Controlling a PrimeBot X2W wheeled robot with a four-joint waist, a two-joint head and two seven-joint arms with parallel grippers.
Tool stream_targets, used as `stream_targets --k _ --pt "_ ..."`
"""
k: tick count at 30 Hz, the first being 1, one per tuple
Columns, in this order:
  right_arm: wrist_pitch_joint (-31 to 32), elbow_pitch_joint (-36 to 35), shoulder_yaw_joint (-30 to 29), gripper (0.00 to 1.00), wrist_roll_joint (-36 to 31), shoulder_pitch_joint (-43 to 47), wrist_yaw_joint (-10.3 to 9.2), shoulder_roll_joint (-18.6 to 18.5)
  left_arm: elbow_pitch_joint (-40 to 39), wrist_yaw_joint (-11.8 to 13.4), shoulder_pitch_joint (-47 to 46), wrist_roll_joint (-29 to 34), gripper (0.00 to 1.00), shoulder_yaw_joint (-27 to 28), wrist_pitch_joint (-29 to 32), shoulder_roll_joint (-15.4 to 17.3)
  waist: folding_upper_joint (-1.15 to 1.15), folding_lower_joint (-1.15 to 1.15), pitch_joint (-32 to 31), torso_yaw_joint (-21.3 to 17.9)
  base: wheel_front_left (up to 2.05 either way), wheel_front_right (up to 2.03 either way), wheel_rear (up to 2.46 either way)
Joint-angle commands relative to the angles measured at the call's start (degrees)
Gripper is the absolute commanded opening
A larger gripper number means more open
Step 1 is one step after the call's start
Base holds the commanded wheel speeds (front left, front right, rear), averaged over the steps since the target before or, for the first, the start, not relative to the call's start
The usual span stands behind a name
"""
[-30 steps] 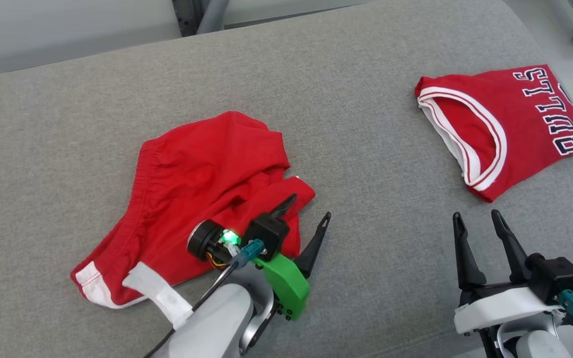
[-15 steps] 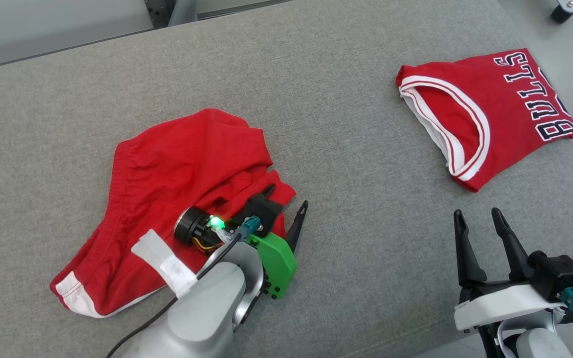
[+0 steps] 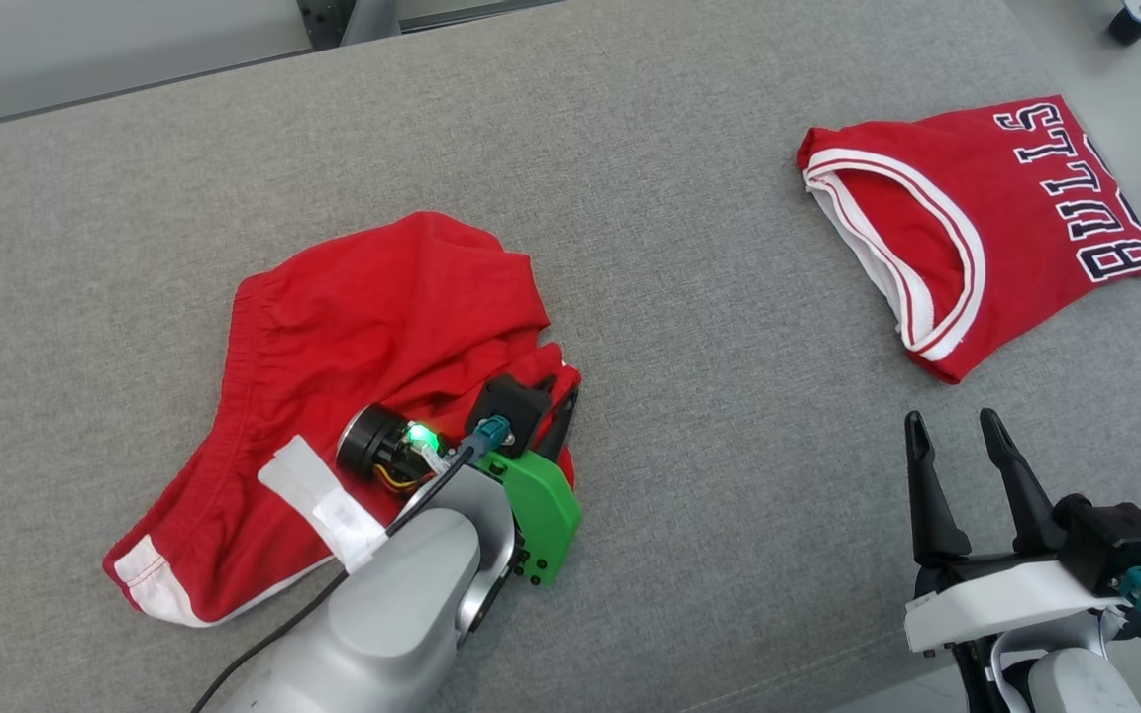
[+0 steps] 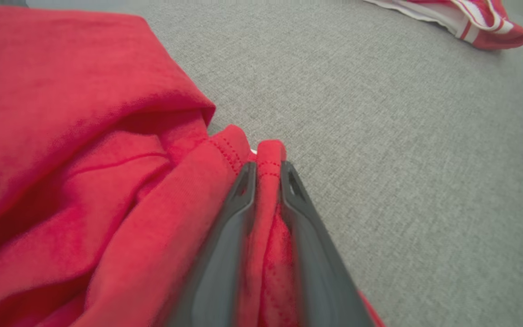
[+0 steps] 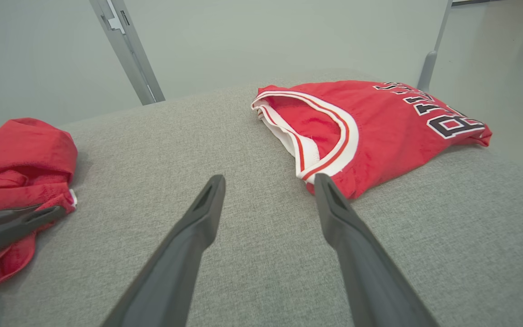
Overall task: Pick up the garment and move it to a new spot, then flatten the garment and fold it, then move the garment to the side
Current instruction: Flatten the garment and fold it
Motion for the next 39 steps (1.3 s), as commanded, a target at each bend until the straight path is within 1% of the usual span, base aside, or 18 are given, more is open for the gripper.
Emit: stream_targets --k 1,3,6,8,11,12,13,17,20,23,26,29,33,36,39 --pt "0.0 0.22 -0.04 1.0 0.09 -0.16 -0.02 -0.08 0.1 -0.12 -0.89 -0.71 0.25 -0.18 -0.52 0.32 0.29 0.0 -0.11 0.03 0.0 0.0 0.0" --pt "0.0 0.31 -0.09 1.0 0.04 -0.08 -0.02 -0.08 -0.44 -0.46 -0.75 -2.28 0.22 -0.1 -0.89 0.32 0.29 0.0 -0.3 0.08 0.0 0.0 0.0" --pt "0.0 0.32 -0.26 1.0 -0.06 0.13 -0.02 -0.08 -1.29 -0.92 -0.22 -4.14 0.21 0.31 -0.99 0.31 0.29 0.0 -0.53 0.19 0.0 0.0 0.0" --pt "0.0 0.4 -0.47 1.0 -0.33 0.56 -0.02 -0.08 -2.96 -1.41 0.44 -7.2 0.19 0.76 -1.3 0.32 0.29 0.0 -0.94 0.43 0.0 0.0 0.0" --pt "0.0 0.48 -0.64 1.0 -0.48 0.83 -0.02 -0.08 -4.83 -1.79 1.02 -10.03 0.08 1.22 -1.17 0.32 0.29 0.0 -1.28 0.76 0.0 0.0 0.0" --pt "0.0 0.46 -0.7 1.0 -0.51 0.86 -0.02 -0.08 -5.44 -2.02 1.26 -11.04 0.02 1.43 -1.04 0.31 0.29 0.0 -1.41 0.88 0.0 0.0 0.0" --pt "0.0 0.43 -0.74 1.0 -0.54 0.96 -0.02 -0.08 -5.96 -2.03 1.55 -11.69 0.0 1.51 -0.69 0.32 0.29 0.0 -1.52 1.0 0.0 0.0 0.0" --pt "0.0 0.43 -0.75 1.0 -0.68 1.04 -0.02 -0.08 -5.65 -1.58 1.8 -12.06 0.0 0.92 0.23 0.48 0.29 0.0 -1.84 1.49 0.0 0.0 0.0" --pt "0.0 0.52 -0.62 1.0 -0.77 0.92 -0.02 -0.09 -4.59 -1.92 2.15 -12.51 0.0 0.72 0.55 0.58 0.29 0.0 -2.03 1.57 0.0 0.0 0.0" --pt "0.0 0.47 -0.52 1.0 -0.78 1.16 -0.02 -0.09 -5.09 -3.07 2.77 -13.98 0.0 0.97 0.98 0.51 0.29 0.0 -2.36 1.54 0.0 0.0 0.0" --pt "0.0 0.51 -0.68 1.0 -0.84 1.41 -0.02 -0.09 -7.5 -4.98 3.28 -15.22 0.0 0.66 2.62 0.68 0.29 0.0 -2.81 1.41 0.0 0.0 0.0" --pt "0.0 0.53 -1.09 1.0 -0.8 2.09 -0.02 -0.1 -12.13 -6.63 4.19 -16.62 0.0 -0.18 5.96 2.14 0.29 0.0 -3.36 1.37 0.0 0.0 0.0" --pt "0.0 0.69 -1.3 1.0 -0.56 2.45 -0.02 -0.1 -22.22 -7.43 6.15 -18.76 0.0 -1.21 12.05 5.56 0.29 0.0 -3.84 1.34 0.0 0.0 0.0" --pt "0.0 0.57 -1.29 1.0 -0.38 2.55 -0.02 -0.09 -31.79 -7.72 8.53 -22.44 0.0 -1.61 18.23 8.88 0.29 0.0 -3.85 1.25 0.0 0.0 0.0" --pt "0.0 0.54 -1.31 1.0 -0.13 2.18 -0.02 -0.09 -41.13 -8.18 10.7 -28.57 0.0 -2.08 25.79 11.93 0.29 0.0 -3.36 1.13 0.0 0.0 0.0"
